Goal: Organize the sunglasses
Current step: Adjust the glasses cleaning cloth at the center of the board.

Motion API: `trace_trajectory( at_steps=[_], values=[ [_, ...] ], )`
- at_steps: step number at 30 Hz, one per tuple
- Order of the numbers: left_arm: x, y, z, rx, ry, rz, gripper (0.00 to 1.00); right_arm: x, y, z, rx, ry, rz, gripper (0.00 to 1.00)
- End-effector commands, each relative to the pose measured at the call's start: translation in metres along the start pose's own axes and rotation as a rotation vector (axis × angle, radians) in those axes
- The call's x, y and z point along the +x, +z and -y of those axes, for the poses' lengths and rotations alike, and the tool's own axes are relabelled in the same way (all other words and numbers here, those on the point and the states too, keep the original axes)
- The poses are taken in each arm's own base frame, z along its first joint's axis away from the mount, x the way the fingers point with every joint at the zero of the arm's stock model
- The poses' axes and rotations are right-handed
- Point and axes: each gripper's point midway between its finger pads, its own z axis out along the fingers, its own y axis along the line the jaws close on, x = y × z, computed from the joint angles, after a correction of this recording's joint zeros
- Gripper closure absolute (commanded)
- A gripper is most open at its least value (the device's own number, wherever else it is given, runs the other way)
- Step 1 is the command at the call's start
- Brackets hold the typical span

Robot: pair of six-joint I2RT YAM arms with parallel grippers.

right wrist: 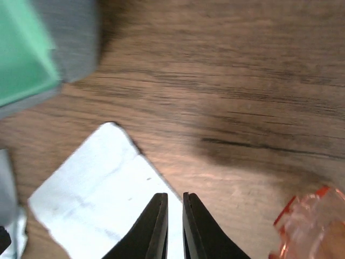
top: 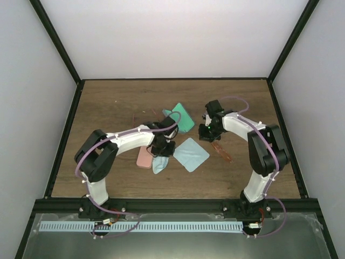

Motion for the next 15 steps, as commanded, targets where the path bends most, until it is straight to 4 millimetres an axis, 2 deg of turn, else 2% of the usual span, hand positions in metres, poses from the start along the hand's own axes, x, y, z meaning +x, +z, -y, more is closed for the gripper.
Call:
trace_trajectory(
  at_steps=[1,4,7,10,15],
  values=[
    [-0.050,-0.042,0.022,0.047,0.048,0.123,0.95,-0.001,-0.033,-0.036,-0.028,-0.107,0.087,0.91],
    [-0.077,-0.051,0.043,0.107,0.087,0.144,0.94,0.029,-0.025,-0.047,-0.054,-0.115,0.034,0.91],
    [-0.089,-0.036,0.057,0.139,0.119,0.102,0.93,0.062,-0.010,-0.049,-0.074,-0.108,-0.024,0.91],
    [-0.091,-0.014,0.062,0.153,0.131,0.051,0.93,0.085,0.000,-0.050,-0.090,-0.100,-0.074,0.91],
    [-0.085,0.013,0.057,0.145,0.139,-0.005,0.93,0.104,0.005,-0.043,-0.099,-0.068,-0.106,0.91]
  ],
)
